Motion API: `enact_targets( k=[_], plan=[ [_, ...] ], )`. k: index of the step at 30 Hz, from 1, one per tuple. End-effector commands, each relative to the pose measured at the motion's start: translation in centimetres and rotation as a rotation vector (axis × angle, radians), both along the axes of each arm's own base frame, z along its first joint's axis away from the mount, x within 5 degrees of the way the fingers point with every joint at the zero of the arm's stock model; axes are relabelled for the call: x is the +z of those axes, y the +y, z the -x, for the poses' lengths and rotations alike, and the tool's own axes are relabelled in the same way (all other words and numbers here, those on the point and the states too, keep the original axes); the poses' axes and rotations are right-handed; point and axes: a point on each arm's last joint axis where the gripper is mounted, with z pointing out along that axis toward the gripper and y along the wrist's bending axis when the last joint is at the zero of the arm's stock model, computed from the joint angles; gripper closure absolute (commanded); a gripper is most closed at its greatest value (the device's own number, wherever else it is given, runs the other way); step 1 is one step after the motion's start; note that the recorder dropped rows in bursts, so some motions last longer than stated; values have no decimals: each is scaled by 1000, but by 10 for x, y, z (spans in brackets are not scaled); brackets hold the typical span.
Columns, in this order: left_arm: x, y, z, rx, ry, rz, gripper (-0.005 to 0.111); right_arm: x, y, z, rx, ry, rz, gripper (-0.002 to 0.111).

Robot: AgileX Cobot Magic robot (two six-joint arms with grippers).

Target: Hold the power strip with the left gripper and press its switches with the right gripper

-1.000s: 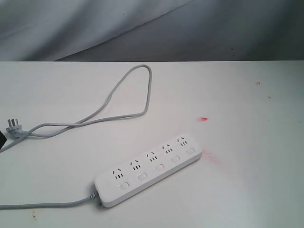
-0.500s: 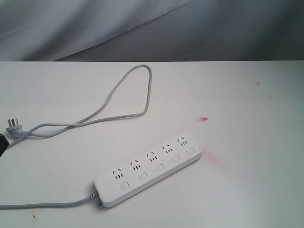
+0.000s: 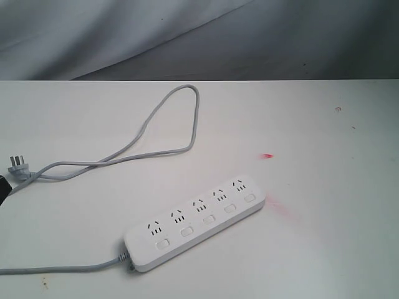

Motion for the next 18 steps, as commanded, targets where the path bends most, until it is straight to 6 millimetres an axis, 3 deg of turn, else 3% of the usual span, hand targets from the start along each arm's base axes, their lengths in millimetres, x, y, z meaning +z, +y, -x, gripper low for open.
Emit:
enact_targets(
  k=[1, 6, 12, 18],
  plan=[
    [3, 6, 3, 32, -91, -69, 107, -1, 0, 0, 3, 2, -7, 108],
    [4, 20, 15, 125, -129, -96, 107, -1, 0, 0, 1, 2, -7, 108],
    [-9, 33, 31, 259, -51, -149, 107, -1, 0, 0, 1, 2, -7, 108],
    [-16, 36, 31, 323, 21, -179, 107, -1, 0, 0, -2, 4, -7, 108]
  ],
)
